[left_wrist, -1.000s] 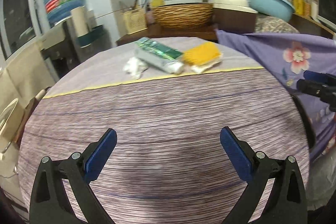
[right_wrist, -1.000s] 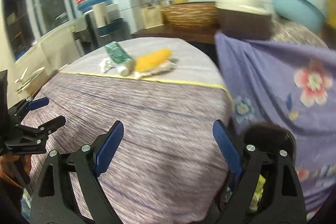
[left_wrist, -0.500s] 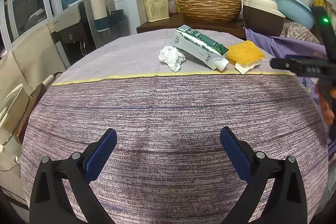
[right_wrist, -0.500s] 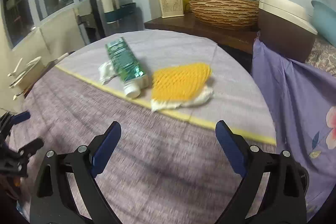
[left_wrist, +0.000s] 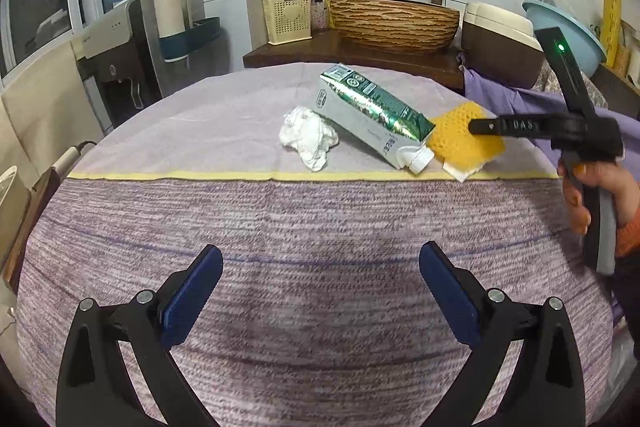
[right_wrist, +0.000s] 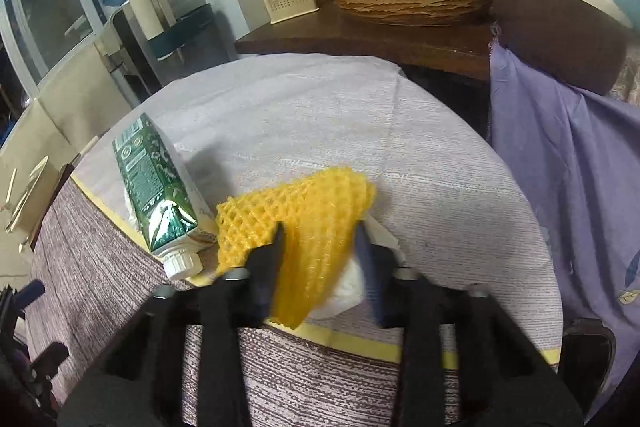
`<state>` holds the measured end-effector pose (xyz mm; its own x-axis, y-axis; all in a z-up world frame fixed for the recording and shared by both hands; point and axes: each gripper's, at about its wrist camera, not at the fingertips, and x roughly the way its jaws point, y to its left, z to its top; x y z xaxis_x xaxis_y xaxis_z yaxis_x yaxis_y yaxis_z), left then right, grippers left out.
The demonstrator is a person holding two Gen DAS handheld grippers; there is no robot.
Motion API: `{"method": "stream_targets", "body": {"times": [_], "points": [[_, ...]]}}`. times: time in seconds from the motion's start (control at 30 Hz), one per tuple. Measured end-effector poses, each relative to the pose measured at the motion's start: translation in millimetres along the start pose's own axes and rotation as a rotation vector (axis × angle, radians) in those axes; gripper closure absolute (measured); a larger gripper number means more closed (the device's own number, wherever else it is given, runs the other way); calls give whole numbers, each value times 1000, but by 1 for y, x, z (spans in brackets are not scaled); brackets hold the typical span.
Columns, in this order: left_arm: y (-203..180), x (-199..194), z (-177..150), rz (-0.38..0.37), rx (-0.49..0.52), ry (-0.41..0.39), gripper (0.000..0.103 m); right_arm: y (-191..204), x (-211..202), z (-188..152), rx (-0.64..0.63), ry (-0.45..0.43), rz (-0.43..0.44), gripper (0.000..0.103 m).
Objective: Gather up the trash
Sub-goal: 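Grasp the yellow mesh sleeve with the right tool while the left tool grasps the green carton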
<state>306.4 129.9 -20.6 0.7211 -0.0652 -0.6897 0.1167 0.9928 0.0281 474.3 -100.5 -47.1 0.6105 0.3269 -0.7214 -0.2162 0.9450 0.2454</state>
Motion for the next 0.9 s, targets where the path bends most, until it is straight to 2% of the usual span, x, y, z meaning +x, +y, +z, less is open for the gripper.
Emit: {"method": "stream_targets", "body": {"times": [0.07,0.27,0.4,0.53,0.7,0.9], "points": [[-3,4,9,-11,-18,-5,5,2,-8,-3,-12,-32,9,86],[-17,19,43,-63,-113,-9,6,9,-44,-13,-45,-99,56,88],[-29,31,68,-39,-177,-21,6,17,-73,-23,-86,-149,68,88],[-39,62,93,-22,-232,57,6,25,-96,-38,-141,-172,54,88],[-47,107,108,17,-293,160,6,23,-110,-54,-159,-177,48,88],[-46,132,112,19,-370,207,6,13,-117,-74,-160,-170,36,88]]}}
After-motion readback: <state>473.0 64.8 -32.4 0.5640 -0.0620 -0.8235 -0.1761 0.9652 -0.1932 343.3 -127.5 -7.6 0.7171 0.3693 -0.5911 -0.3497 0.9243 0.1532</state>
